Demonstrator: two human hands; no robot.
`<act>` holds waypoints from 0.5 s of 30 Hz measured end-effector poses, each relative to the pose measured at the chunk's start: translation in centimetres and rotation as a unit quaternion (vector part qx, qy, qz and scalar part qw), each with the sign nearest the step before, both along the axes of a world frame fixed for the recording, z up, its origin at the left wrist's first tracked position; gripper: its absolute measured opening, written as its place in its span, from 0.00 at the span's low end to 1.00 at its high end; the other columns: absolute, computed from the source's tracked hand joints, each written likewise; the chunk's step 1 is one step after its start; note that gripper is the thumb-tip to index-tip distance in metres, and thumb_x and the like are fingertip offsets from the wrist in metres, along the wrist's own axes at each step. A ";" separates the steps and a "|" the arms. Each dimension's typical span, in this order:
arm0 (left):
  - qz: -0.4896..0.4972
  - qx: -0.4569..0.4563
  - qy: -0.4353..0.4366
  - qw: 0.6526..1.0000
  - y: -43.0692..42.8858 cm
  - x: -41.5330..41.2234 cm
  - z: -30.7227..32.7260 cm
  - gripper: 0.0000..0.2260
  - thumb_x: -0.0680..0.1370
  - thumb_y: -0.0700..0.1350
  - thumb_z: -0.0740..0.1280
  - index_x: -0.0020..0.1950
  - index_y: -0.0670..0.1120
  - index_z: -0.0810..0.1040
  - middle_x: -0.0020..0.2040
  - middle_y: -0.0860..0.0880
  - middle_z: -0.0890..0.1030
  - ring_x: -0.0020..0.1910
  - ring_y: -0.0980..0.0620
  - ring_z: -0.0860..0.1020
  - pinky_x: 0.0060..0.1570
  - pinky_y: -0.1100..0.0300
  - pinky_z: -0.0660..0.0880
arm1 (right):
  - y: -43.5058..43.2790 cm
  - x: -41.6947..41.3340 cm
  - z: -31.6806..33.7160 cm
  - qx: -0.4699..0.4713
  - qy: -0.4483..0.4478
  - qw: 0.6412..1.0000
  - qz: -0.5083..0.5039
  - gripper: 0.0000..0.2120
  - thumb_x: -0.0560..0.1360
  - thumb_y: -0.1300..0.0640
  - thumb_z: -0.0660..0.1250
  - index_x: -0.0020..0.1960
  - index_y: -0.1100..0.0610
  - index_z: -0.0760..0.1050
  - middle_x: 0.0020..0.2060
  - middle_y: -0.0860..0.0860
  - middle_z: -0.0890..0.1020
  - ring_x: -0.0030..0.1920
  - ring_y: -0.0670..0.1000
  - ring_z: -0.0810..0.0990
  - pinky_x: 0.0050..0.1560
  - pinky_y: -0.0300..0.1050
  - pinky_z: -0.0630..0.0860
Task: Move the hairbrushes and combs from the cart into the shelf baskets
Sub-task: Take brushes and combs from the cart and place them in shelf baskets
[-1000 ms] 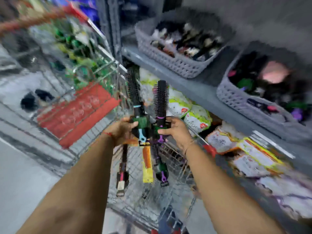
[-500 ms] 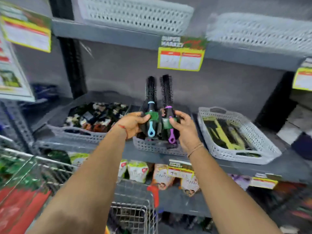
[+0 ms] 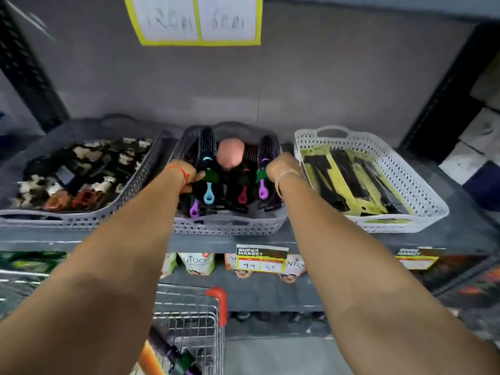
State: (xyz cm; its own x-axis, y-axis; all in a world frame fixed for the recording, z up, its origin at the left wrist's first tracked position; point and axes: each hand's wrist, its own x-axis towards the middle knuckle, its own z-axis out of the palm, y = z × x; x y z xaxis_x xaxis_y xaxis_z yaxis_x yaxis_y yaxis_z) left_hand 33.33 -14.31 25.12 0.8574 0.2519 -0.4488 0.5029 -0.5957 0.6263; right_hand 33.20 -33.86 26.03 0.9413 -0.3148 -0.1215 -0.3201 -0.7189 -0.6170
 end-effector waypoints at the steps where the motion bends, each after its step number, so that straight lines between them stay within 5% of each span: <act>1: -0.016 0.021 0.018 0.999 0.0 0.1 0.1 0.15 0.78 0.47 0.64 0.40 0.36 0.73 0.20 0.41 0.79 0.12 0.57 0.73 0.09 0.70 0.63 | 0.1 0.1 -0.2 -0.019 0.009 1.000 0.007 0.16 0.74 0.65 0.61 0.61 0.68 0.71 0.62 0.63 0.76 0.62 0.60 0.76 0.58 0.46 0.74; 3: -0.020 0.072 0.033 0.997 0.2 0.6 0.2 0.17 0.75 0.50 0.67 0.37 0.36 0.72 0.11 0.46 0.72 0.08 0.55 0.70 0.15 0.68 0.70 | 0.4 -0.1 -0.7 -0.066 0.005 0.997 0.031 0.14 0.74 0.66 0.61 0.59 0.68 0.72 0.60 0.63 0.78 0.60 0.60 0.77 0.56 0.47 0.75; 5: -0.012 0.109 0.017 0.994 0.3 0.4 0.4 0.18 0.71 0.51 0.72 0.39 0.35 0.76 0.17 0.43 0.78 0.11 0.53 0.73 0.25 0.63 0.77 | 0.9 -0.6 -1.3 -0.127 -0.030 0.990 0.052 0.13 0.74 0.67 0.59 0.57 0.69 0.73 0.57 0.64 0.79 0.58 0.62 0.78 0.54 0.50 0.76; 8: -0.005 0.181 -0.060 0.982 0.4 -0.5 -0.2 0.27 0.66 0.54 0.75 0.53 0.34 0.79 0.43 0.37 0.85 0.39 0.45 0.85 0.50 0.54 0.81 | 1.3 -1.3 -1.8 -0.234 -0.058 0.967 0.081 0.12 0.74 0.69 0.57 0.56 0.69 0.74 0.56 0.65 0.78 0.58 0.62 0.77 0.51 0.52 0.77; 10: 0.003 0.195 -0.130 0.972 0.4 -1.7 -0.6 0.28 0.67 0.57 0.73 0.54 0.35 0.79 0.52 0.36 0.83 0.51 0.41 0.82 0.55 0.51 0.79 | 1.2 -1.9 -1.5 -0.261 -0.058 0.959 0.091 0.12 0.75 0.66 0.60 0.57 0.68 0.73 0.57 0.65 0.77 0.60 0.62 0.75 0.53 0.52 0.76; 13: 0.063 0.082 -0.249 0.963 2.1 -4.5 -0.2 0.22 0.72 0.57 0.67 0.42 0.35 0.80 0.48 0.32 0.83 0.50 0.40 0.82 0.55 0.49 0.77 | 2.9 -3.3 -0.1 -0.204 -0.105 0.966 0.120 0.17 0.75 0.55 0.63 0.60 0.65 0.72 0.61 0.64 0.73 0.62 0.62 0.72 0.58 0.51 0.73; 15: 0.156 -0.052 -0.337 0.927 5.0 -6.8 0.4 0.19 0.75 0.54 0.64 0.37 0.37 0.77 0.45 0.30 0.81 0.47 0.40 0.81 0.54 0.47 0.77 | 5.7 -4.6 1.7 -0.082 -0.171 0.971 0.148 0.22 0.75 0.48 0.62 0.62 0.62 0.71 0.60 0.63 0.74 0.62 0.62 0.72 0.61 0.51 0.71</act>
State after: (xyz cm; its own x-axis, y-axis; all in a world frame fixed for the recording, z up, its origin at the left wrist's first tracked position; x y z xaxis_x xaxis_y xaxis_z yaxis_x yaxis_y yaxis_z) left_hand 26.51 -9.27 25.52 0.8452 0.5195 0.1258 0.1147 -0.4061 0.9066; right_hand 28.62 -28.20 27.73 0.9700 -0.0135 0.2428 0.1185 -0.8456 -0.5205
